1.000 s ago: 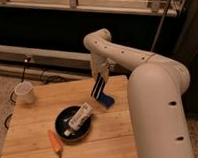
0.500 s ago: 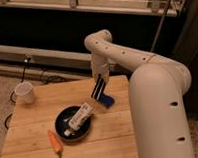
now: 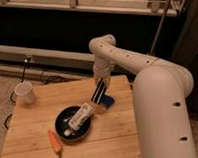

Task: Place the eraser on the white sponge

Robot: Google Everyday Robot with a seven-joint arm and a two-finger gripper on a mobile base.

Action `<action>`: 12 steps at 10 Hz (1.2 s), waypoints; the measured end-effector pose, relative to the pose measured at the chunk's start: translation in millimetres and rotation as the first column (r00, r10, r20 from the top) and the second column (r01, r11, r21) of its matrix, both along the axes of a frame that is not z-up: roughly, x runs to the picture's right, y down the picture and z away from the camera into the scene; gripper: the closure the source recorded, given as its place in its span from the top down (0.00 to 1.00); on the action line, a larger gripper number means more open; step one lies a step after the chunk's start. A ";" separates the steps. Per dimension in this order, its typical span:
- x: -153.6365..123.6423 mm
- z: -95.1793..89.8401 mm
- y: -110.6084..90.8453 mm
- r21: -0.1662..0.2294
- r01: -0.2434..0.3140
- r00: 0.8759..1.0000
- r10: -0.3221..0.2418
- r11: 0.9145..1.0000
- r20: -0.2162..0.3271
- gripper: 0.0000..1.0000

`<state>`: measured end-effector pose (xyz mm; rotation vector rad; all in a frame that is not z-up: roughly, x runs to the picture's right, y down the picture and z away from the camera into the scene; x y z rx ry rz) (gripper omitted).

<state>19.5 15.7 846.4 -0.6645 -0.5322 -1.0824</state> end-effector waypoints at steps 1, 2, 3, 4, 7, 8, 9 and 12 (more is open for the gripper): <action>1.6 4.3 6.2 -0.015 -0.006 1.000 0.006 1.000 -0.001 0.00; 5.8 9.6 13.7 -0.035 -0.003 1.000 0.003 0.999 -0.009 0.00; 9.5 13.1 18.7 -0.049 0.002 1.000 -0.003 0.999 -0.016 0.00; 12.5 17.4 24.8 -0.067 0.007 1.000 -0.009 0.998 -0.020 0.00; 16.1 27.3 43.8 -0.138 0.009 1.000 -0.010 0.990 -0.004 0.00; 14.6 30.5 48.6 -0.165 -0.005 1.000 0.007 0.986 0.013 0.00; 14.5 33.8 49.7 -0.181 -0.020 0.999 0.025 0.983 0.024 0.00; 22.3 44.6 47.3 -0.206 -0.044 0.998 0.051 0.978 0.029 0.00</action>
